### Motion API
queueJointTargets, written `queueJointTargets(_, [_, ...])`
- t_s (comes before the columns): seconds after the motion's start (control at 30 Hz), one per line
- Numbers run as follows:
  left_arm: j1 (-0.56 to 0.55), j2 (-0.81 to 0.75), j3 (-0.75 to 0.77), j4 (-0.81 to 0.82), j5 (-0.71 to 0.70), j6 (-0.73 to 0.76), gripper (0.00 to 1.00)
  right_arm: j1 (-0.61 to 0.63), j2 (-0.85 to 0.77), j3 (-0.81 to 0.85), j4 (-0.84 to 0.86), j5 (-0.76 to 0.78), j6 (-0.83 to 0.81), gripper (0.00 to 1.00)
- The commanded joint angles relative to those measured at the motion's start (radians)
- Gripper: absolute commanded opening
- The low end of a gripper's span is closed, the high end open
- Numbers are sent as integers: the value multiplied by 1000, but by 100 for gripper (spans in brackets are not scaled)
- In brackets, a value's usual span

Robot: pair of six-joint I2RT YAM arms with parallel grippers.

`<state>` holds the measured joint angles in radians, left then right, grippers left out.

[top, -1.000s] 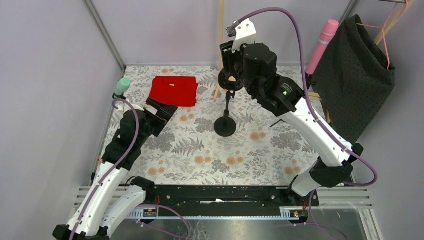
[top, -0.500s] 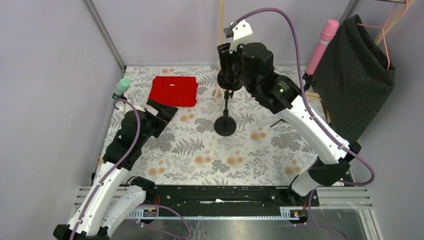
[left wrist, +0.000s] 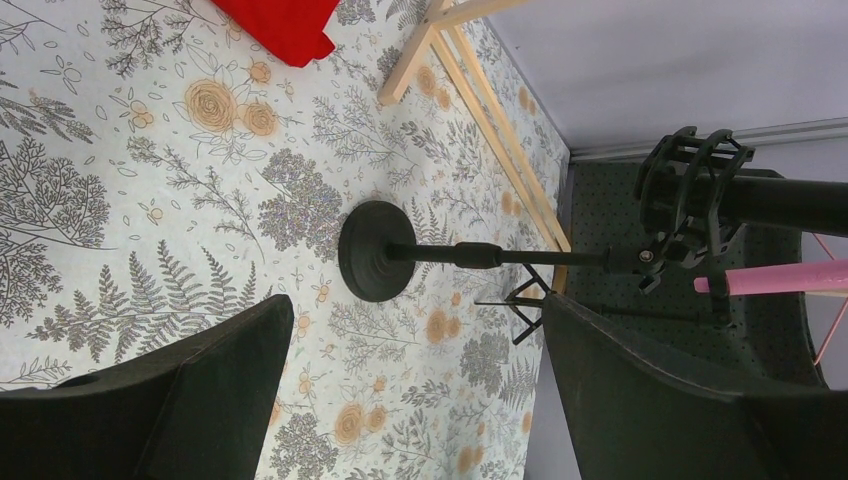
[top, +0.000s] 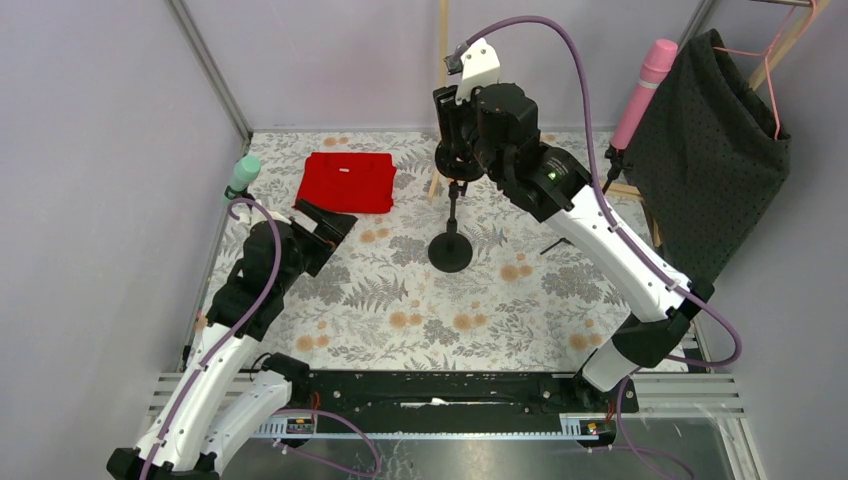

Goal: Attach the microphones to the stand

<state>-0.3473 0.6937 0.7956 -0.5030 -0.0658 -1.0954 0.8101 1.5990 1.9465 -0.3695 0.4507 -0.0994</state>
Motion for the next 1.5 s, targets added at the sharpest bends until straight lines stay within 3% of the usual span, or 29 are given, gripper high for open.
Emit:
queueJointTargets(0.0, [5,-5,1,45,8,17,99,-12,12,-3,65,-24,-4,0])
queueJointTargets(0.5, [5,7,-11,57,21,8,99,-24,-19,-120,87,-35,17,9])
queueJointTargets(0.83, [5,3,-18,59,18,6,99,-25,-51,-150,107,-58,20,44])
queueJointTargets(1.47, [5,3,-30,66,26,-4,99,-25,-102,-140,98,-151,23,68])
